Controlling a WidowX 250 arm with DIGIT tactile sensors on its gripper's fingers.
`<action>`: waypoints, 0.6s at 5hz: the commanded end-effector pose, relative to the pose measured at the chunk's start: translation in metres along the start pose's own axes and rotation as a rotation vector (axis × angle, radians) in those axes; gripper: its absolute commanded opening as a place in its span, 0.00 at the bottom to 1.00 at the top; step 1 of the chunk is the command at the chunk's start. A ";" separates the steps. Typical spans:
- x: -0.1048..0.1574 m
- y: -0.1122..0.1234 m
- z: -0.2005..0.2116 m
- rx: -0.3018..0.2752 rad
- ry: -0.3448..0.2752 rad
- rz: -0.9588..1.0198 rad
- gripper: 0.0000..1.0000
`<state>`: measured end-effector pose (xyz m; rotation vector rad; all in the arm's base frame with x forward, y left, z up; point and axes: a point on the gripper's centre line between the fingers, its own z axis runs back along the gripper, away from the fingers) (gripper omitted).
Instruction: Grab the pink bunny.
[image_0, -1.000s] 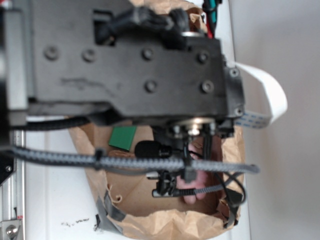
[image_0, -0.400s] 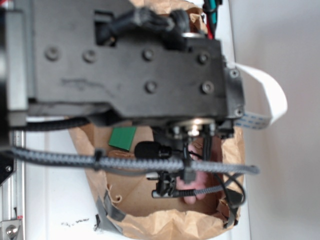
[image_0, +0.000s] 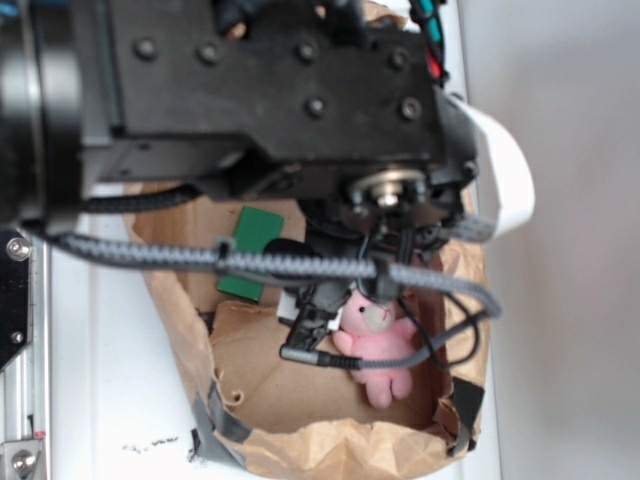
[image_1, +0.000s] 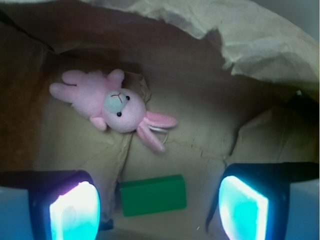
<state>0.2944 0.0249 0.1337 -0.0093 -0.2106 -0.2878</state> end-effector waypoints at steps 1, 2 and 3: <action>-0.001 0.000 -0.020 0.015 -0.024 -0.232 1.00; -0.004 -0.008 -0.037 0.045 -0.010 -0.299 1.00; -0.007 -0.016 -0.049 0.031 0.020 -0.350 1.00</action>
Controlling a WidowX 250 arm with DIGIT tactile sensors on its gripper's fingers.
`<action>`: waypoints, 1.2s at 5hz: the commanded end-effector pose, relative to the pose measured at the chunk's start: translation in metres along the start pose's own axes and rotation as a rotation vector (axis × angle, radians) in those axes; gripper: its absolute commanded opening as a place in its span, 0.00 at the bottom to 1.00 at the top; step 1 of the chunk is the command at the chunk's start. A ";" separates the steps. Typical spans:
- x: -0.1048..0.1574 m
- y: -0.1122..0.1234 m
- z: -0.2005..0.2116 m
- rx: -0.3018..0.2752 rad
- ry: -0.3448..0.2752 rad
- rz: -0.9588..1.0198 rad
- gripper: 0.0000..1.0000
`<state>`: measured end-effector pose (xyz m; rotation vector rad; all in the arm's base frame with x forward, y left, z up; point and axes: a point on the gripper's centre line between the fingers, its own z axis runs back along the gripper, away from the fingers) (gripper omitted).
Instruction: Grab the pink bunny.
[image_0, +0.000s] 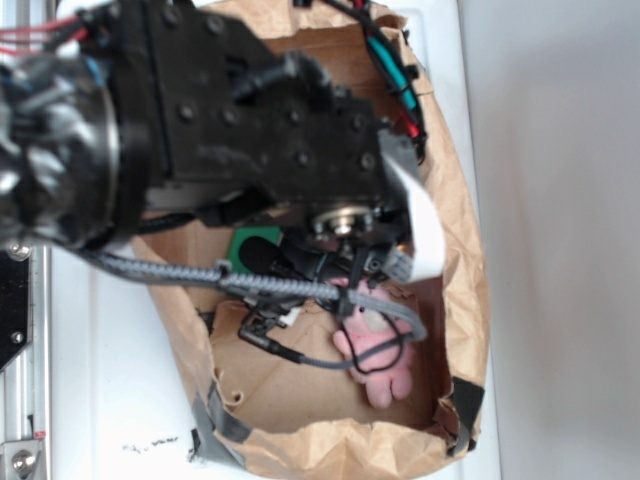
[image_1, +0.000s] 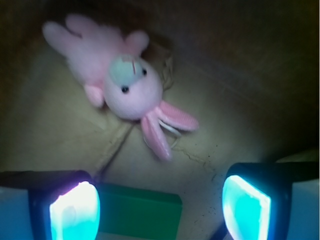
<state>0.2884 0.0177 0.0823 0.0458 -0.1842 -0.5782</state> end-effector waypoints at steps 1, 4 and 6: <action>0.021 -0.008 -0.008 -0.039 -0.056 -0.169 1.00; 0.037 -0.032 0.001 -0.074 -0.261 -0.296 1.00; 0.032 -0.028 0.004 -0.075 -0.289 -0.278 1.00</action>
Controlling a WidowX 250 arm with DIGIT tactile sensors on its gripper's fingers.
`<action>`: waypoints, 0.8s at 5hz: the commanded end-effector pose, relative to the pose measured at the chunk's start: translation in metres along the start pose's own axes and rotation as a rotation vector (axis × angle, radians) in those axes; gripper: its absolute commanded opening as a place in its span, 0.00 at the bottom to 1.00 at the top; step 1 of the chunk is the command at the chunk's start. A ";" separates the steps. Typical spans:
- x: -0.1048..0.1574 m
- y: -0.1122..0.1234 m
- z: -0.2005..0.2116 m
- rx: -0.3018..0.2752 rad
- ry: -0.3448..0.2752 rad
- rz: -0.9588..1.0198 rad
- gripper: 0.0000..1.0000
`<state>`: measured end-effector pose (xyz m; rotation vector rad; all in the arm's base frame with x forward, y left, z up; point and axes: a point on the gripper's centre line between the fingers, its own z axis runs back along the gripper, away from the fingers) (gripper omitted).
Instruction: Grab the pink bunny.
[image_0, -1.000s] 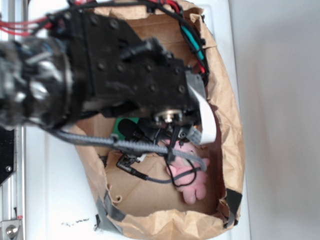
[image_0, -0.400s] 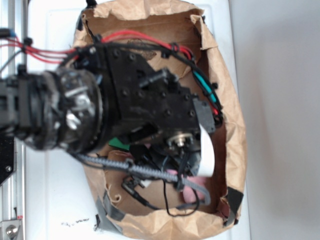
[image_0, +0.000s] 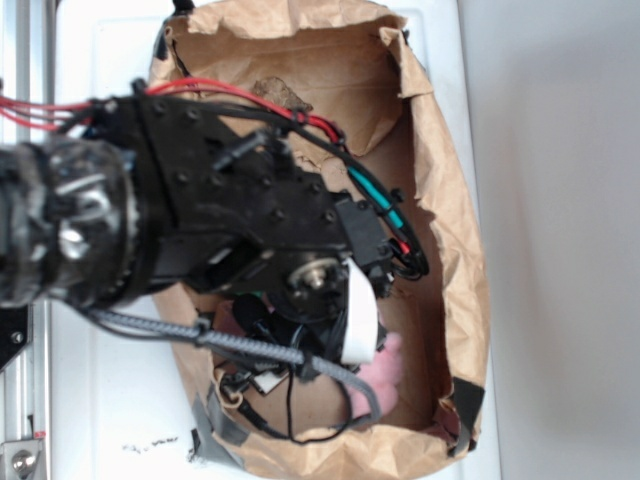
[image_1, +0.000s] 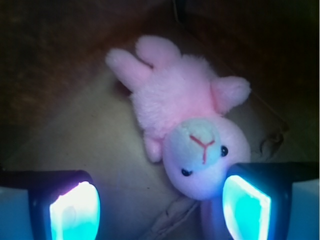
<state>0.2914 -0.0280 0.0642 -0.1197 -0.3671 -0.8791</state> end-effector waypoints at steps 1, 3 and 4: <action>0.010 0.013 0.025 0.112 -0.066 0.042 1.00; 0.011 0.016 0.024 0.147 -0.064 0.091 1.00; 0.011 0.016 0.024 0.147 -0.064 0.091 1.00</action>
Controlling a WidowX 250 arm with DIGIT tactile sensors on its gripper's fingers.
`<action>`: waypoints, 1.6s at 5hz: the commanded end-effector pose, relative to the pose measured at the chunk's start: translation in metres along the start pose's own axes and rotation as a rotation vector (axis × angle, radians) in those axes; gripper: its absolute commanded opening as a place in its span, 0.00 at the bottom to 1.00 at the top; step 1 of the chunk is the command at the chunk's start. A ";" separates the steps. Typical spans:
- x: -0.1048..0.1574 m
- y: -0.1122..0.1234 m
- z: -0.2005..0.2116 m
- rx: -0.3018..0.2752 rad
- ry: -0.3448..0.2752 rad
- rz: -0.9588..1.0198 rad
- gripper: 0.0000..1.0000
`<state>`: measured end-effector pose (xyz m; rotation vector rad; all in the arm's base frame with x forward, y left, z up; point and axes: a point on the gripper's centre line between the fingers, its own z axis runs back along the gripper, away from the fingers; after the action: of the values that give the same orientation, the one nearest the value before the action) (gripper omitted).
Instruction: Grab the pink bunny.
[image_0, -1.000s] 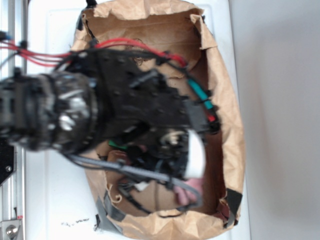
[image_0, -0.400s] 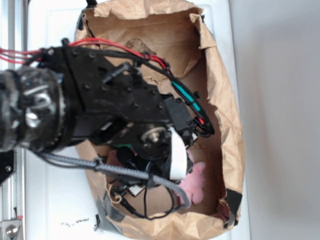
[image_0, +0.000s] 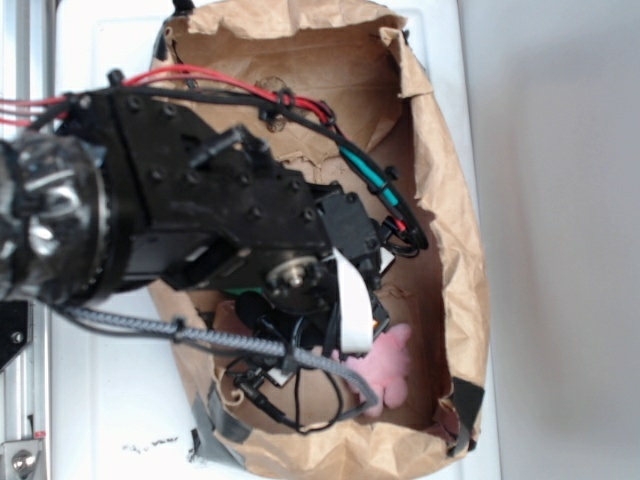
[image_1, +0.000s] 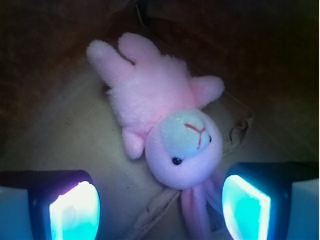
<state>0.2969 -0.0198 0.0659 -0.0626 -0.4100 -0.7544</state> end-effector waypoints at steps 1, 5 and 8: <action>0.014 0.007 0.021 0.054 -0.053 -0.015 1.00; 0.048 0.036 -0.018 0.089 -0.042 -0.020 1.00; 0.044 0.029 -0.023 0.018 -0.084 -0.085 0.00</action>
<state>0.3457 -0.0318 0.0439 -0.0880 -0.4464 -0.8349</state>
